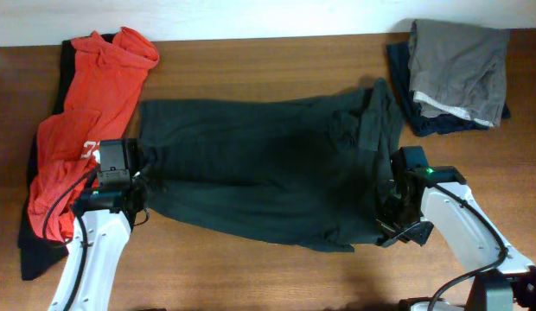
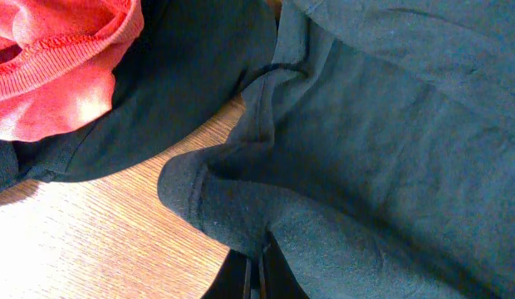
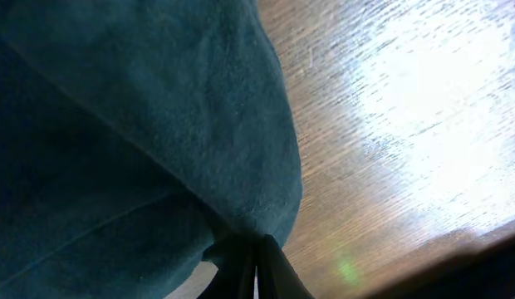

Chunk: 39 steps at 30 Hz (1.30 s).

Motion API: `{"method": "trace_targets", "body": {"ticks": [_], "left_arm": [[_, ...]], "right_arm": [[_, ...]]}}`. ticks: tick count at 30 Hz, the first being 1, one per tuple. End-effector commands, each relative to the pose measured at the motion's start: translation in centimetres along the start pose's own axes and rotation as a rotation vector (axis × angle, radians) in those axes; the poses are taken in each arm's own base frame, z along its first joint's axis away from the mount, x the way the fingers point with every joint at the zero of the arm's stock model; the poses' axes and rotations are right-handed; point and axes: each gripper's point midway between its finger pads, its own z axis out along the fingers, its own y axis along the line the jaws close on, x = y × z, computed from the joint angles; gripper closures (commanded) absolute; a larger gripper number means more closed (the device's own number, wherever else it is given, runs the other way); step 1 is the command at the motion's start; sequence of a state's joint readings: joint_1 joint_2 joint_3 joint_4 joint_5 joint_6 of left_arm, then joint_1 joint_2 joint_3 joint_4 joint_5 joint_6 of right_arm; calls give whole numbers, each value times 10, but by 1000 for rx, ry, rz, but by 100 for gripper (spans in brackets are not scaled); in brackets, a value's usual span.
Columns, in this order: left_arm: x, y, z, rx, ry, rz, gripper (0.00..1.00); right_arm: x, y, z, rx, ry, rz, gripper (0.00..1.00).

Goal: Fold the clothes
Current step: 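Fold the shirt's bottom half up toward the top edge with both grippers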

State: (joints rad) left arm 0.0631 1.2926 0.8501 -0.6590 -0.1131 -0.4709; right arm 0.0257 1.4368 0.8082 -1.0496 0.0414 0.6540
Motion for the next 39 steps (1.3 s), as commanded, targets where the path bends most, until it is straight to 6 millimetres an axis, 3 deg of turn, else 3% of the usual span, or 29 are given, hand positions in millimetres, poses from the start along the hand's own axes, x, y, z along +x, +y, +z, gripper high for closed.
{"method": "trace_targets", "body": {"ticks": [1,3,9,16,21,24,26,30,34,39], "left_arm": [[-9,0,-7,-5,-33,15,99],[-8,0,-6,-6,-31,15,99],[-8,1,-6,-14,-31,15,99],[-8,1,-6,-14,-31,15,99],[-8,1,-6,-14,-30,16,99],[-8,2,-6,-15,-30,17,99],[-8,2,-6,-15,-31,37,99],[-12,2,-12,-18,-40,47,99],[-30,4,-35,-42,-98,41,99],[-53,13,-64,-99,-190,52,99]], "right_arm": [[3,-4,2,25,4,1,80],[3,-4,2,24,4,1,66],[1,-4,3,31,0,-3,59],[7,-8,14,46,21,-4,59],[9,-9,19,47,22,-4,71],[9,-9,18,47,21,-4,96],[8,-9,15,47,22,-4,96],[2,-6,-8,43,15,-44,96],[-17,-7,-54,51,-74,-71,96],[-39,7,-106,-14,-187,-175,96]]}}
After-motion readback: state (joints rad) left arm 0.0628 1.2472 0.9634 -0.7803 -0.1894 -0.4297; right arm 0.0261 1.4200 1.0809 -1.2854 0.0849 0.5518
